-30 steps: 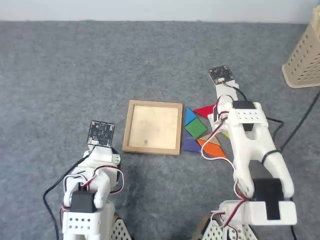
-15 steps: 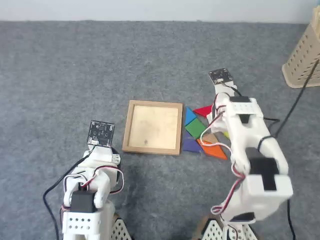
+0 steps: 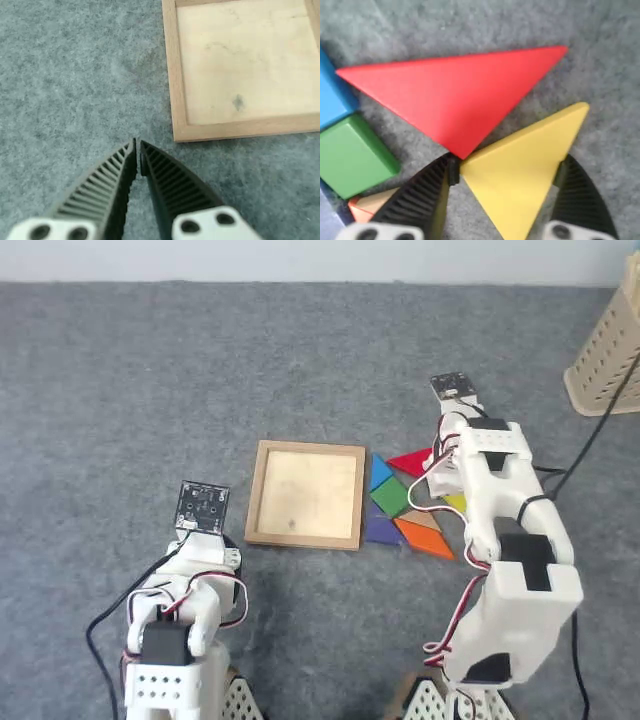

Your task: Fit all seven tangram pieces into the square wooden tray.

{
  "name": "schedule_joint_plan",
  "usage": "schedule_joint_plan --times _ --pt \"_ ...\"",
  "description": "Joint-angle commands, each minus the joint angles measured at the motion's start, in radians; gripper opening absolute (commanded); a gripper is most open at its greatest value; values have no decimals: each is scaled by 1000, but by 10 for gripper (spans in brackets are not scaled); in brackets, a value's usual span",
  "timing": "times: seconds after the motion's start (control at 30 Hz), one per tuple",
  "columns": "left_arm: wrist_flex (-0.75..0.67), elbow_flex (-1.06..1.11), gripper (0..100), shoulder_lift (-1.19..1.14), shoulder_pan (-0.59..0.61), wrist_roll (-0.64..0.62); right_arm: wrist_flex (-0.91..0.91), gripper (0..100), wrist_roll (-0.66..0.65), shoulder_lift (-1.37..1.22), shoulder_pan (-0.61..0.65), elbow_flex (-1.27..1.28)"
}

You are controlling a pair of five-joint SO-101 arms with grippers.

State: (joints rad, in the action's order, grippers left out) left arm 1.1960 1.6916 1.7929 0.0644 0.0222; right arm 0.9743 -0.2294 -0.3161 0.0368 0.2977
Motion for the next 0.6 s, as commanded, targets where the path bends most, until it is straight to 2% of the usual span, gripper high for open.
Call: schedule_joint_plan --times 0.0,0.27,0.57 --pt "5 -5 11 5 5 -9 1 147 11 -4 -5 -43" --pt "5 -5 11 5 5 -9 -25 96 5 122 5 51" --pt "5 -5 11 5 5 -9 -125 86 -46 401 116 311"
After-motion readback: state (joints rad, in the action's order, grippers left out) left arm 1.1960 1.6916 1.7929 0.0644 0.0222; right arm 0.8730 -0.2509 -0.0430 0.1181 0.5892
